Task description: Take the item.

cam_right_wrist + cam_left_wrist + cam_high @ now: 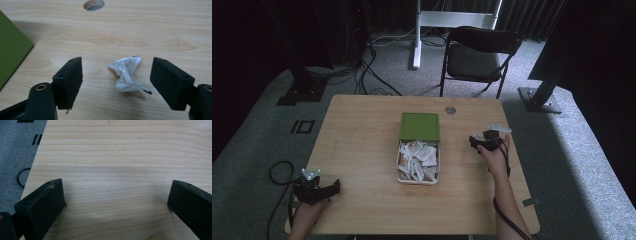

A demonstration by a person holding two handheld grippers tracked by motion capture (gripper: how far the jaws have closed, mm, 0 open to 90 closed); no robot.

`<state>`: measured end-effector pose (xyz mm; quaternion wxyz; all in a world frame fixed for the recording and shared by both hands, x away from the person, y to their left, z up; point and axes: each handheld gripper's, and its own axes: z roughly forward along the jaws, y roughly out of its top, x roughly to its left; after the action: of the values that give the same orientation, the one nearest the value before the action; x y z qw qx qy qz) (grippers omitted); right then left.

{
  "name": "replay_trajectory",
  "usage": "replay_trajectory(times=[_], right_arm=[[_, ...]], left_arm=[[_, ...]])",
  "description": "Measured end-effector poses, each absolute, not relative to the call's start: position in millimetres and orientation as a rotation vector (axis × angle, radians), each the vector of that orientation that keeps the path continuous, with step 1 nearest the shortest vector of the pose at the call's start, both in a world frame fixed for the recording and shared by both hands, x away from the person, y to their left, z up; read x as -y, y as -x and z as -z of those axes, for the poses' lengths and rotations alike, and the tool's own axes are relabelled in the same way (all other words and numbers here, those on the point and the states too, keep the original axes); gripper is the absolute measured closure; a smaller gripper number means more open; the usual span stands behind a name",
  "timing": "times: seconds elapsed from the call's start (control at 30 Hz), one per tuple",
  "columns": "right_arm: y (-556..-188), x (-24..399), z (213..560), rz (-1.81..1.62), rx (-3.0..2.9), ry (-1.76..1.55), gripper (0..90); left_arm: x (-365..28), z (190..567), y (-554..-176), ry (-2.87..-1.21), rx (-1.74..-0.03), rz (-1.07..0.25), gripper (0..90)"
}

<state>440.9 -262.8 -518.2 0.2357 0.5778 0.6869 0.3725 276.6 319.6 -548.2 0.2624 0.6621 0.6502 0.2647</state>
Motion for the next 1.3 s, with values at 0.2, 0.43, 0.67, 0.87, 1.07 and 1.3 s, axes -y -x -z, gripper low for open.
replay_trajectory(times=[0.2, 0.43, 0.67, 0.87, 1.07, 1.3], right_arm=[[-430.4, 265.7, 513.7, -1.048, -1.877, -1.562, 21.3], [-421.3, 268.5, 512.5, -1.054, -1.866, -1.550, 20.3], [-405.8, 270.9, 513.8, -1.062, -1.867, -1.532, 19.2], [-394.3, 274.1, 518.5, -1.057, -1.871, -1.540, 19.2], [-381.0, 275.3, 520.7, -1.060, -1.886, -1.530, 19.2], [-365.3, 281.2, 522.5, -1.058, -1.888, -1.512, 19.2]], left_arm=[[-319.6, 548.2, -276.6, -1.791, -1.759, -0.716, 1.6], [-319.6, 548.2, -276.6, -1.791, -1.759, -0.716, 1.6], [-319.6, 548.2, -276.6, -1.791, -1.759, -0.716, 1.6], [-319.6, 548.2, -276.6, -1.791, -1.759, -0.716, 1.6], [-319.6, 548.2, -276.6, -1.791, -1.759, -0.716, 1.6], [-319.6, 548.2, -276.6, -1.791, -1.759, -0.716, 1.6]])
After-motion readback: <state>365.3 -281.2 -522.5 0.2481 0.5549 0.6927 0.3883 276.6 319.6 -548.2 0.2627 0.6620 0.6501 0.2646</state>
